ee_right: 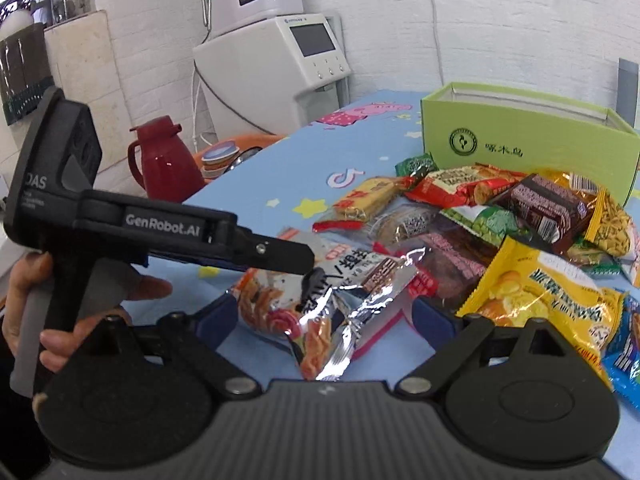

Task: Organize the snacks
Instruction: 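Grasp the orange-and-silver chip bag with the left tool, then carry the orange-and-silver bag with the left tool over the green box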

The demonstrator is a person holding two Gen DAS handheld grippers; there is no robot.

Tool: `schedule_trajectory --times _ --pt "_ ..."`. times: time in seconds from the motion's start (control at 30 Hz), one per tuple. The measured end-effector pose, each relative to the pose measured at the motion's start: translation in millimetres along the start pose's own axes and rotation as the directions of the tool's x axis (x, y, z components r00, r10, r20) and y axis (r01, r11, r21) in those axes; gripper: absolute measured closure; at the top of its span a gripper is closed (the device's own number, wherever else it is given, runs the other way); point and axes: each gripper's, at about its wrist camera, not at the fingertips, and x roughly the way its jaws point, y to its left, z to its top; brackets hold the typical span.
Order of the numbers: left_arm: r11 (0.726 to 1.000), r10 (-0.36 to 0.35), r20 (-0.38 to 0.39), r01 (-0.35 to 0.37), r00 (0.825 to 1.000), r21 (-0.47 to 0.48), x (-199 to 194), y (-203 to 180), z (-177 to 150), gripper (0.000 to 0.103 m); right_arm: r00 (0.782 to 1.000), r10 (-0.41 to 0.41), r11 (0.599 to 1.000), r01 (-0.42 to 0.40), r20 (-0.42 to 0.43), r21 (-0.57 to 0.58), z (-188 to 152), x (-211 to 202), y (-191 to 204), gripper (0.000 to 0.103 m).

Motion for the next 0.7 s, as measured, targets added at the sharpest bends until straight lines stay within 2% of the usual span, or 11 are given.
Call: schedule_trajectory --times 0.1,0.17,0.23,0.3,0.33,0.37,0.43,0.5,0.57,0.6,0.7 --pt "0.999 -0.021 0.005 0.021 1.0 -0.026 -6.0 7.3 -5.0 0.031 0.999 0.035 0.999 -0.035 -0.028 -0.002 -5.0 5.9 3.9 0.01" --pt "0.999 -0.006 0.013 0.007 1.0 -0.032 -9.6 10.0 -3.1 0.024 0.997 0.064 0.998 -0.064 -0.038 0.006 -7.7 8.5 6.3 0.01" --pt "1.0 0.0 0.007 0.0 1.0 -0.016 -7.8 10.6 0.6 0.024 0.997 0.072 0.997 -0.071 -0.041 0.012 -9.0 12.7 7.9 0.01" --pt "1.0 -0.001 -0.007 0.001 1.0 0.012 -2.5 7.0 3.0 0.028 0.995 0.085 0.996 -0.085 -0.043 0.018 -7.1 19.8 8.4 0.01" --pt "0.999 -0.003 -0.013 0.004 1.0 0.032 0.1 4.0 3.6 0.034 0.994 0.099 0.995 -0.098 -0.043 0.024 -5.2 24.1 8.3 0.01" --pt "0.999 -0.021 -0.019 0.021 1.0 0.03 2.0 2.7 4.1 0.044 0.994 0.101 0.995 -0.099 -0.044 0.03 -2.8 27.4 8.2 0.009" --pt "0.998 -0.061 -0.031 0.061 0.998 0.006 0.9 3.0 3.8 0.048 0.996 0.082 0.997 -0.081 -0.034 0.016 0.4 27.3 9.9 0.009" --pt "0.998 -0.056 -0.024 0.056 0.998 0.004 -1.8 4.8 0.7 0.048 0.997 0.078 0.997 -0.078 -0.027 0.01 -1.1 22.9 7.8 0.01" --pt "0.999 -0.05 -0.017 0.05 0.999 -0.01 -4.4 7.9 -1.8 0.037 0.995 0.095 0.995 -0.094 -0.027 0.04 -4.0 22.2 2.4 0.01" --pt "0.999 -0.045 -0.013 0.045 0.999 -0.011 -4.6 8.5 -2.5 0.036 0.995 0.096 0.995 -0.094 -0.028 0.045 -4.6 23.8 1.7 0.01" --pt "0.999 -0.036 -0.002 0.036 0.999 0.013 -5.0 5.8 -6.2 0.036 0.996 0.082 0.996 -0.081 -0.046 0.029 -7.4 31.3 5.1 0.01"
